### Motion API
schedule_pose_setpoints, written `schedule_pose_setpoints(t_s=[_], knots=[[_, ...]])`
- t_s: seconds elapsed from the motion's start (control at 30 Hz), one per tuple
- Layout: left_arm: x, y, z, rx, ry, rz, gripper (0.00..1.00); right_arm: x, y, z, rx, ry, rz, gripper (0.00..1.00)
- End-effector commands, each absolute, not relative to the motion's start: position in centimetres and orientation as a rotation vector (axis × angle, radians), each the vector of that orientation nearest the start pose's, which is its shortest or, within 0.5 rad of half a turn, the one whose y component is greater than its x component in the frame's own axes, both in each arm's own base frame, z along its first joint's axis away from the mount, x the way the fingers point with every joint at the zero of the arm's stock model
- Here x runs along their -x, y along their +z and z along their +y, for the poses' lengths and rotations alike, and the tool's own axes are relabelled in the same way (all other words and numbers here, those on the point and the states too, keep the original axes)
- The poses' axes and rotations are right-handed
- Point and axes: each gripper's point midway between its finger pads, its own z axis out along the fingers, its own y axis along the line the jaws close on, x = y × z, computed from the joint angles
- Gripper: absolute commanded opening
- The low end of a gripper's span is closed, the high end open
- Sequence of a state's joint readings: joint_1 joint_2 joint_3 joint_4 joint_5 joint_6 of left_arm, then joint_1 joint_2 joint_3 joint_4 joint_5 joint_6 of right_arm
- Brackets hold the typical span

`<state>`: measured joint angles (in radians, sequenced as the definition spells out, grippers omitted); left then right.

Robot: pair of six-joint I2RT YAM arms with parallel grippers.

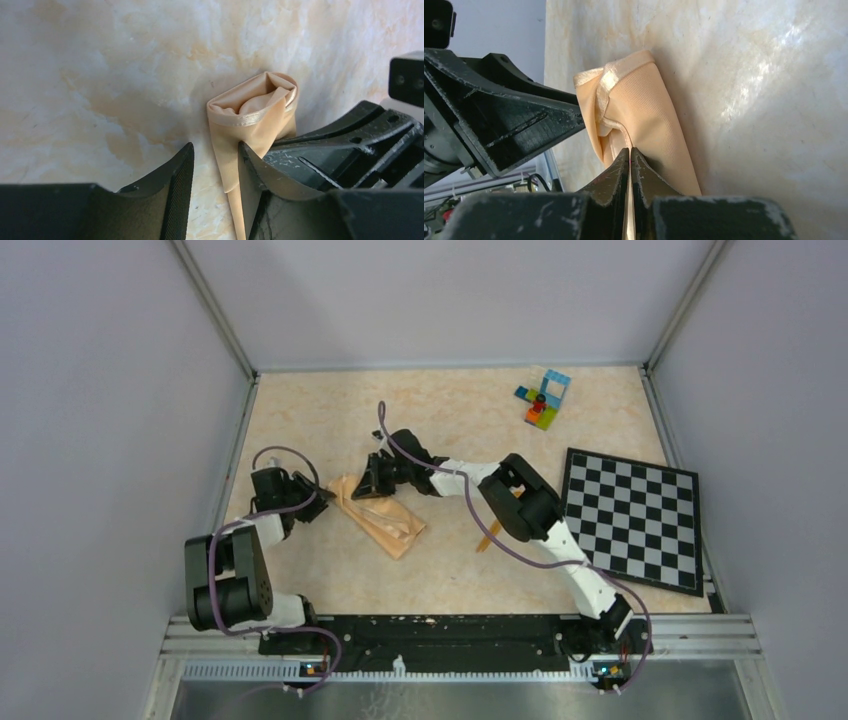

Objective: Fold the napkin into a case and place the utensils inside
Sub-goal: Stuff the top corner of the smaller-rectangle-folded napkin at the center of the board.

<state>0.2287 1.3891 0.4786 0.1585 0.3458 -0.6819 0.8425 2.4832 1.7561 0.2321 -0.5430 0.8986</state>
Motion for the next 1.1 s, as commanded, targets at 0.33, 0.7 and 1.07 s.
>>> schedule_pose_setpoints(t_s=[0.33,0.7,1.07], knots=[[-32.9,2.7,-2.8,0.748,-0.618,2.254,0.46,-33.8,6.7,60.8,0.461,1.516,2.288,0.03],[-31.6,6.3,-2.9,0.720,-0.612,2.216,0.58,-31.3,13.9,52.5,0.633,1.362,2.291,0.25],[-29.9,3.3,-7.9,0.635,-0.798,2.327,0.52,-31.1,9.2,42.1,0.632,1.171,2.344,0.35]])
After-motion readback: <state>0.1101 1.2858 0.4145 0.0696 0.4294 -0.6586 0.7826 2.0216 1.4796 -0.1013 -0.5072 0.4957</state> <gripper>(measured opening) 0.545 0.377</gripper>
